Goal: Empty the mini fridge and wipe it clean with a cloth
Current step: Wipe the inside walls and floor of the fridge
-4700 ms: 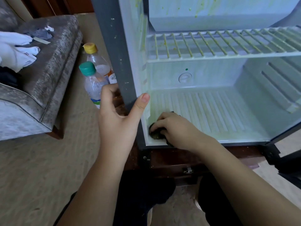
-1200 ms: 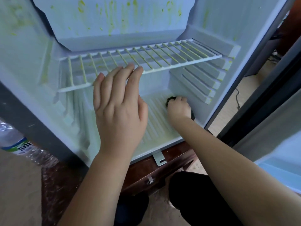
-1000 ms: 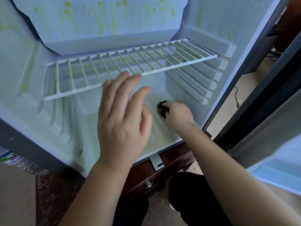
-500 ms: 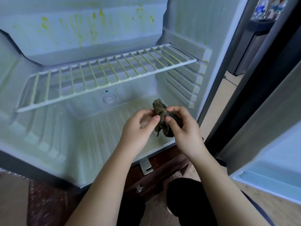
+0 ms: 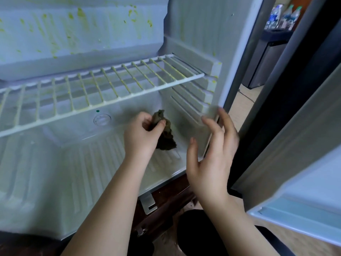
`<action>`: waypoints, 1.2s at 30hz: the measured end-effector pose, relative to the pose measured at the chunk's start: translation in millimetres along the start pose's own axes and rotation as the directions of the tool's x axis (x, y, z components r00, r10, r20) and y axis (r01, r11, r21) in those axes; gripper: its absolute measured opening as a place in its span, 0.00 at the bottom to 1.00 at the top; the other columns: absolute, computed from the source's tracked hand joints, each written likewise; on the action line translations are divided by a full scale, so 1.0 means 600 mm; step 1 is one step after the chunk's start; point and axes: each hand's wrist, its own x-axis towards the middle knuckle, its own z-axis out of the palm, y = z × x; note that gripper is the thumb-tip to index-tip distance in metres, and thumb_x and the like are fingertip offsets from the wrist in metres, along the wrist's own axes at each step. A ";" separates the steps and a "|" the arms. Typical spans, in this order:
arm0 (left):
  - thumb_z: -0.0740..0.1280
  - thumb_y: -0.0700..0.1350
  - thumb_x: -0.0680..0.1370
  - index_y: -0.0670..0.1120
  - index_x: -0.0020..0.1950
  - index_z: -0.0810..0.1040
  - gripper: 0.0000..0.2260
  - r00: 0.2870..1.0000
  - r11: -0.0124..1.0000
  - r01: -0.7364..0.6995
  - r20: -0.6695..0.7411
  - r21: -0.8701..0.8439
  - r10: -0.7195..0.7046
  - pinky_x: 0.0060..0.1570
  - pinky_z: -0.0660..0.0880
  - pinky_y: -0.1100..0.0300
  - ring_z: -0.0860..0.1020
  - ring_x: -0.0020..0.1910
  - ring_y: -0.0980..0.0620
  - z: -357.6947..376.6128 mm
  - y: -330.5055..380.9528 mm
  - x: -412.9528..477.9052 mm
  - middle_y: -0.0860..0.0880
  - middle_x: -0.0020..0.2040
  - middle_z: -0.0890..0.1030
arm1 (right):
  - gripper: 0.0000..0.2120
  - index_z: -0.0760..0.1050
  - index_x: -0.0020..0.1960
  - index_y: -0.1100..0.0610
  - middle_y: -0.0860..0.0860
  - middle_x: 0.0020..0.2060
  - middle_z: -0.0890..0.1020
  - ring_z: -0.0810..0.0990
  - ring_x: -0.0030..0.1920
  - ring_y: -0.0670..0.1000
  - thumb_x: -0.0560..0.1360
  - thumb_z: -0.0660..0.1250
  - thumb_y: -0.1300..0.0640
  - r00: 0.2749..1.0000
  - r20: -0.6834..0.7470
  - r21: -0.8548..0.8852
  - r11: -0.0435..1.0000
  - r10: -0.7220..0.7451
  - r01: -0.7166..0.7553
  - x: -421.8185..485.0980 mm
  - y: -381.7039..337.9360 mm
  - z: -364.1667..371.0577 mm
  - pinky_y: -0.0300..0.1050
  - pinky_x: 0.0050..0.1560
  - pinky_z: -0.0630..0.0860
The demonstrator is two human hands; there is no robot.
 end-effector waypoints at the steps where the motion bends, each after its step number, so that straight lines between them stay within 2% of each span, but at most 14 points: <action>1: 0.74 0.47 0.72 0.52 0.39 0.74 0.09 1.000 1.000 -0.026 -0.012 -0.002 0.026 0.40 0.71 0.63 0.77 0.38 0.53 0.002 -0.003 0.008 0.49 0.39 0.80 | 0.24 0.69 0.67 0.65 0.58 0.72 0.62 0.61 0.73 0.56 0.72 0.67 0.69 1.000 -0.004 0.003 1.000 0.007 -0.007 0.001 0.003 0.001 0.47 0.73 0.58; 4: 0.73 0.45 0.73 0.52 0.42 0.75 0.07 0.997 0.997 -0.071 -0.024 -0.036 0.070 0.44 0.73 0.62 0.79 0.43 0.52 0.009 -0.004 0.027 0.49 0.44 0.80 | 0.33 0.55 0.75 0.68 0.59 0.75 0.53 0.50 0.77 0.56 0.74 0.65 0.67 0.996 0.046 -0.006 0.997 0.079 -0.079 0.000 0.019 0.012 0.48 0.76 0.51; 7: 0.71 0.46 0.75 0.51 0.46 0.74 0.06 0.998 0.992 -0.018 -0.058 -0.128 0.011 0.53 0.76 0.55 0.80 0.48 0.49 0.021 -0.005 0.056 0.51 0.44 0.81 | 0.38 0.47 0.77 0.66 0.56 0.77 0.48 0.46 0.78 0.50 0.75 0.64 0.63 0.983 0.099 0.014 0.987 0.156 -0.158 0.002 0.035 0.022 0.37 0.75 0.46; 10: 0.68 0.55 0.70 0.52 0.47 0.74 0.10 0.992 0.963 0.006 -0.119 -0.268 -0.039 0.57 0.76 0.44 0.81 0.51 0.44 0.039 -0.010 0.091 0.46 0.48 0.83 | 0.38 0.46 0.77 0.64 0.54 0.77 0.48 0.47 0.78 0.48 0.75 0.64 0.61 0.984 0.102 0.022 0.989 0.144 -0.147 0.000 0.043 0.023 0.33 0.74 0.47; 12: 0.64 0.59 0.70 0.52 0.50 0.76 0.14 0.989 0.959 -0.047 -0.147 -0.278 0.006 0.57 0.76 0.43 0.81 0.52 0.44 0.058 -0.011 0.106 0.46 0.49 0.83 | 0.39 0.47 0.77 0.63 0.55 0.77 0.50 0.48 0.78 0.49 0.74 0.65 0.61 0.985 0.100 0.028 0.989 0.142 -0.146 -0.001 0.044 0.022 0.34 0.74 0.48; 15: 0.62 0.52 0.77 0.44 0.65 0.76 0.20 0.995 0.967 -0.096 -0.030 -0.234 0.091 0.59 0.75 0.44 0.79 0.58 0.43 0.086 0.005 0.111 0.43 0.57 0.81 | 0.39 0.46 0.77 0.64 0.55 0.77 0.50 0.48 0.78 0.49 0.74 0.65 0.62 0.985 0.099 0.028 0.989 0.139 -0.143 -0.003 0.045 0.023 0.34 0.74 0.48; 17: 0.61 0.48 0.79 0.44 0.69 0.74 0.20 0.995 0.971 -0.080 0.036 -0.226 0.091 0.60 0.74 0.44 0.78 0.60 0.42 0.101 0.006 0.106 0.42 0.61 0.80 | 0.39 0.47 0.77 0.64 0.57 0.77 0.51 0.48 0.78 0.49 0.73 0.65 0.62 0.987 0.093 0.034 0.990 0.134 -0.138 -0.002 0.045 0.024 0.35 0.74 0.48; 19: 0.60 0.49 0.76 0.43 0.66 0.77 0.21 0.998 0.964 -0.054 0.025 -0.262 0.063 0.62 0.74 0.50 0.79 0.58 0.46 0.107 0.003 0.098 0.46 0.58 0.81 | 0.39 0.47 0.77 0.65 0.58 0.77 0.51 0.48 0.78 0.49 0.73 0.65 0.62 0.986 0.092 0.041 0.989 0.140 -0.144 -0.001 0.043 0.024 0.36 0.74 0.48; 21: 0.62 0.46 0.76 0.41 0.62 0.80 0.18 0.997 0.957 -0.077 -0.023 -0.281 0.074 0.57 0.74 0.58 0.80 0.54 0.49 0.108 0.006 0.086 0.48 0.53 0.82 | 0.39 0.47 0.77 0.65 0.58 0.77 0.52 0.49 0.78 0.50 0.73 0.65 0.62 0.986 0.085 0.055 0.987 0.146 -0.151 -0.001 0.042 0.024 0.36 0.74 0.48; 24: 0.63 0.40 0.78 0.40 0.66 0.77 0.16 0.987 0.951 -0.157 -0.074 -0.266 0.142 0.55 0.70 0.72 0.78 0.57 0.55 0.107 0.027 0.047 0.45 0.60 0.81 | 0.39 0.47 0.77 0.65 0.56 0.76 0.52 0.49 0.78 0.51 0.73 0.66 0.63 0.985 0.086 0.074 0.985 0.151 -0.157 -0.002 0.039 0.022 0.37 0.75 0.49; 28: 0.60 0.42 0.80 0.44 0.70 0.73 0.18 0.972 0.945 -0.226 0.008 -0.237 0.234 0.60 0.73 0.60 0.78 0.62 0.47 0.111 0.037 -0.057 0.45 0.64 0.79 | 0.38 0.49 0.77 0.65 0.56 0.76 0.53 0.50 0.78 0.50 0.73 0.66 0.62 0.982 0.086 0.085 0.981 0.169 -0.176 0.000 0.037 0.020 0.36 0.74 0.49; 30: 0.62 0.38 0.79 0.43 0.70 0.74 0.18 0.966 0.928 -0.239 0.031 -0.287 0.258 0.64 0.70 0.65 0.75 0.65 0.53 0.109 0.033 -0.077 0.46 0.67 0.77 | 0.37 0.50 0.77 0.65 0.55 0.76 0.53 0.50 0.78 0.49 0.74 0.66 0.62 0.980 0.087 0.097 0.978 0.179 -0.187 0.001 0.036 0.017 0.35 0.74 0.49; 33: 0.65 0.39 0.75 0.42 0.64 0.79 0.17 0.975 0.927 -0.220 -0.072 -0.304 0.208 0.63 0.73 0.62 0.78 0.61 0.56 0.110 0.015 -0.032 0.47 0.61 0.81 | 0.36 0.51 0.76 0.67 0.59 0.76 0.54 0.50 0.78 0.50 0.73 0.65 0.63 0.982 0.107 0.106 0.980 0.157 -0.168 0.002 0.041 0.013 0.37 0.75 0.50; 36: 0.71 0.36 0.73 0.44 0.54 0.80 0.11 0.979 0.912 -0.159 -0.178 -0.379 0.097 0.56 0.77 0.61 0.82 0.51 0.54 0.110 0.014 0.026 0.48 0.50 0.83 | 0.35 0.52 0.76 0.67 0.58 0.76 0.55 0.51 0.77 0.49 0.74 0.64 0.62 0.984 0.096 0.102 0.982 0.150 -0.160 0.002 0.043 0.013 0.36 0.74 0.51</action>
